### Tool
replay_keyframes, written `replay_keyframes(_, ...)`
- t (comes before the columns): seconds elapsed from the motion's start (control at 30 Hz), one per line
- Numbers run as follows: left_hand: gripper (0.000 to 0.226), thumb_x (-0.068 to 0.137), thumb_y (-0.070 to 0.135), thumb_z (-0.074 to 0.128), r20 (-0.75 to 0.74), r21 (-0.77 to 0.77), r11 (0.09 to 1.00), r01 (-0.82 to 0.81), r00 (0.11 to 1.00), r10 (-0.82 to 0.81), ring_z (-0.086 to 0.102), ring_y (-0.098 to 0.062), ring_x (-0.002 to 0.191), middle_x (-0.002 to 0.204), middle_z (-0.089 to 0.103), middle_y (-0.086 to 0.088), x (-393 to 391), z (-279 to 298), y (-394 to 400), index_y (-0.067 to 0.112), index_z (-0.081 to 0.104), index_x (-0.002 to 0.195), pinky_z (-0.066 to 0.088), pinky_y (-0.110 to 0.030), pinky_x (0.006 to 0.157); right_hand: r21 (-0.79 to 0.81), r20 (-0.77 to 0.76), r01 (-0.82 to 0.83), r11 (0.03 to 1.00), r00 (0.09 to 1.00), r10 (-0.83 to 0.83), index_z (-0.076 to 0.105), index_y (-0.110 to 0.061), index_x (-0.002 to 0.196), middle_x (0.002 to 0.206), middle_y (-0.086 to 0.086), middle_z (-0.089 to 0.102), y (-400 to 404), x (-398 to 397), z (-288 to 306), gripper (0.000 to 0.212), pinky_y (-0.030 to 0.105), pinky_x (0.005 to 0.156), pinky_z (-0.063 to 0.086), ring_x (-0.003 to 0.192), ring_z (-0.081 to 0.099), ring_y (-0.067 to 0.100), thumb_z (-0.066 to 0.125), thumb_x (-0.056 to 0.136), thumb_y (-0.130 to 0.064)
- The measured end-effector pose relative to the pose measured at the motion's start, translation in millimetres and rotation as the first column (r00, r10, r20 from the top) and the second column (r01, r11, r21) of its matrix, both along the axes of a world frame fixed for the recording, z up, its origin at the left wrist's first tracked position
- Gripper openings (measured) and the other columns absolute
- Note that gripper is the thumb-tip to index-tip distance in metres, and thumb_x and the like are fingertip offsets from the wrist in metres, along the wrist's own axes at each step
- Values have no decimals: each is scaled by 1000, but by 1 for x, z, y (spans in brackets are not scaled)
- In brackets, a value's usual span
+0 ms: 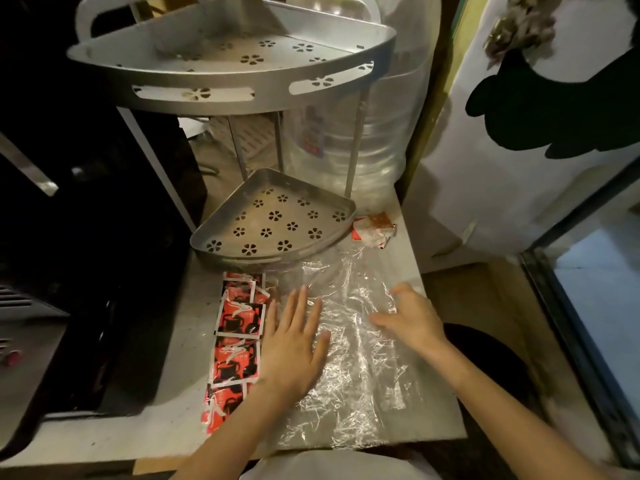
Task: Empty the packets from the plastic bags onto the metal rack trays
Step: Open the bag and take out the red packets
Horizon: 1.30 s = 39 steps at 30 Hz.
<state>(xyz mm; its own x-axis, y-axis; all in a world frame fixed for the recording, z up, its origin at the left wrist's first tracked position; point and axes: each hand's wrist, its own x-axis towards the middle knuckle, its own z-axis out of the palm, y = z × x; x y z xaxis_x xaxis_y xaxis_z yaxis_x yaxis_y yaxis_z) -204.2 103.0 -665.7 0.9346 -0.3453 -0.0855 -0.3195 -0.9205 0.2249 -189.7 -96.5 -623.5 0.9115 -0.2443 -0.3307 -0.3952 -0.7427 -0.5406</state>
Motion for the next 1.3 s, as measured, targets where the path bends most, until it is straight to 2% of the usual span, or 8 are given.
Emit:
replay_keyframes(0.13, 64, 86, 55, -10, -12, 50, 999, -11, 1000, 11, -30, -21, 136, 152, -22, -2, 2, 1, -4, 27, -11, 144, -21, -42, 109, -247, 113, -75, 966, 988, 106, 27, -13, 137, 133, 6, 45, 12, 4, 4, 78, 36, 93, 43, 123, 41, 24, 71, 76, -31)
replay_keyframes(0.27, 71, 81, 55, -11, -50, 83, 996, -13, 999, 17, -24, -19, 136, 154, -14, -3, 5, 11, -6, 26, -6, 145, -22, -43, 110, -371, 304, -214, 903, 891, 336, 39, -14, 135, 138, 5, 43, 25, 14, 13, 50, 33, 108, 27, 131, 32, 21, 55, 88, -20)
replay_keyframes(0.4, 69, 83, 48, 0, -13, 64, 996, -59, 998, 59, 15, -23, 142, 154, 19, -5, 12, 26, -12, 22, 14, 145, 7, -49, 114, -289, 442, -300, 909, 801, 405, 53, -8, 125, 127, 8, 57, 47, 27, 10, 36, 37, 105, 34, 120, 49, 24, 49, 90, -10)
replay_keyframes(0.53, 56, 88, 35, 20, 103, 2, 996, -84, 991, 83, 47, -26, 124, 135, 51, -11, 33, 30, -13, 11, 42, 133, 38, -47, 100, -359, 414, -322, 876, 787, 458, 45, -6, 132, 135, 12, 52, 51, 40, -14, 46, 41, 109, 31, 127, 46, 28, 51, 91, -24)
replay_keyframes(0.67, 58, 93, 40, 5, 78, 35, 999, 33, 996, -35, -10, -18, 142, 153, -6, 0, 50, 18, -8, 17, 1, 147, -7, -41, 115, -445, 272, -374, 814, 809, 521, 18, -11, 146, 154, 8, 25, 44, 48, -29, 67, 36, 114, 4, 143, 18, 21, 17, 91, -50)
replay_keyframes(0.77, 60, 91, 48, -3, 53, 46, 999, 5, 999, -7, -22, -14, 138, 151, -17, 1, 53, 9, -8, 20, -15, 143, -17, -38, 112, -459, 196, -418, 784, 813, 548, 13, -13, 146, 155, 5, 20, 38, 53, -39, 79, 37, 113, -3, 144, 14, 20, 1, 82, -56)
replay_keyframes(0.97, 79, 76, 59, -24, 12, -10, 1000, -18, 1000, 18, -16, -11, 139, 151, -14, 2, 51, 6, -11, 18, -13, 142, -19, -34, 109, -571, 154, -369, 733, 830, 537, 51, -10, 129, 129, 6, 59, 36, 52, -47, 61, 48, 103, 36, 121, 55, 21, 28, 86, -46)
replay_keyframes(1.3, 74, 81, 57, -15, -2, 37, 999, -6, 1000, 6, -12, -11, 141, 155, -8, 0, 52, 1, -11, 18, -10, 143, -20, -35, 109, -571, 455, -240, 785, 703, 546, 58, -8, 117, 109, 5, 66, 36, 59, -48, 46, 36, 93, 46, 102, 62, 22, 70, 77, -27)
